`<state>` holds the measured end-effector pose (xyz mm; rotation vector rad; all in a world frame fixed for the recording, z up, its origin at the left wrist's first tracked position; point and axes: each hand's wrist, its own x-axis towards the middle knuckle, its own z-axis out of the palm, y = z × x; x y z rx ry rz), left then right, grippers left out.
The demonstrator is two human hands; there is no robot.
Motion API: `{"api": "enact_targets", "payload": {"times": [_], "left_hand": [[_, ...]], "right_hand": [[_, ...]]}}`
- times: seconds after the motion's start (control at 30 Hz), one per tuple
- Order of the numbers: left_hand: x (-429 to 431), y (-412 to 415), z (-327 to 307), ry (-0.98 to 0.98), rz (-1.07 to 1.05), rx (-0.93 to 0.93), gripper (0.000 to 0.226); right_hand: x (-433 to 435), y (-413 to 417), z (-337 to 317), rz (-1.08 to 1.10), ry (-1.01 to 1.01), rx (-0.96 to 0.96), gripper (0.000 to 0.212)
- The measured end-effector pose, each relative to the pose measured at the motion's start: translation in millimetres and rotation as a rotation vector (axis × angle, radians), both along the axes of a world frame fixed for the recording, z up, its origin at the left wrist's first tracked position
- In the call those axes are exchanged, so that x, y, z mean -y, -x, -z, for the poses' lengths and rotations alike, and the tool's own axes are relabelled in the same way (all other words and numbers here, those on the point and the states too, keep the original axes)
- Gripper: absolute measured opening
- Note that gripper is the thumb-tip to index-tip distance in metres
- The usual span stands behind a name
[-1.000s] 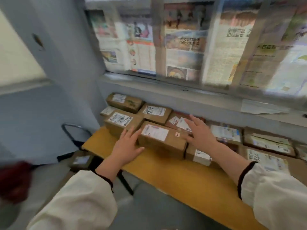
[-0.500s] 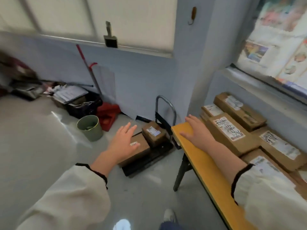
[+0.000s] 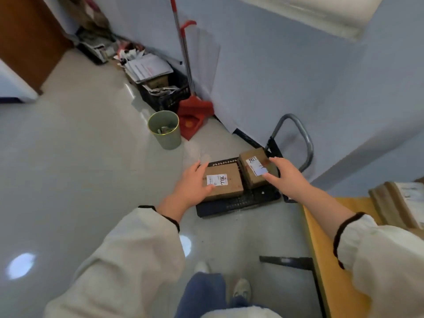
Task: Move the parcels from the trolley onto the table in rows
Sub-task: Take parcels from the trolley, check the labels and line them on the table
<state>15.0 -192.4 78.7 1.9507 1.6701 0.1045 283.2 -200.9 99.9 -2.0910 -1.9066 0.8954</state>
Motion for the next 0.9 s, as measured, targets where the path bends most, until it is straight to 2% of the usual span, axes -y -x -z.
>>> {"api": "enact_targets", "payload": {"times": [0.13, 0.27, 0.43, 0.53, 0.63, 0.73, 0.8, 0.9], "left_hand": [[-47.2, 19.6, 44.9, 0.081, -0.052, 0.012, 0.071], [-105.6, 29.2, 121.6, 0.212, -0.061, 0.03, 0.069], [-179.0, 40.2, 261.3, 0.352, -0.194, 0.124, 0.051], [-204.4, 59.0, 358.5, 0.375, -0.148, 0.012, 0.06], [-227.7, 68.0, 428.2, 0.373, -0.187, 0.023, 0.066], [-243.7, 70.5, 487.2, 0.379, -0.371, 0.147, 0.062], [-244.9, 69.3, 523.0, 0.38, -0.516, 0.199, 0.063], [-244.5, 71.0, 559.8, 0.419, -0.705, 0.124, 0.071]], "right_hand": [[-54.3, 13.5, 48.4, 0.032, 0.104, -0.015, 0.059], [-122.2, 23.0, 125.0, 0.096, 0.199, -0.012, 0.056], [-209.4, 47.2, 264.5, 0.102, 0.298, 0.054, 0.049], [-242.1, 55.0, 364.0, 0.028, 0.334, 0.07, 0.052], [-258.6, 49.8, 439.2, 0.049, 0.384, 0.009, 0.052], [-260.7, 39.5, 501.8, 0.168, 0.34, -0.02, 0.05], [-254.4, 32.1, 539.2, 0.242, 0.311, -0.002, 0.058], [-252.8, 24.8, 577.6, 0.446, 0.337, -0.093, 0.07]]}}
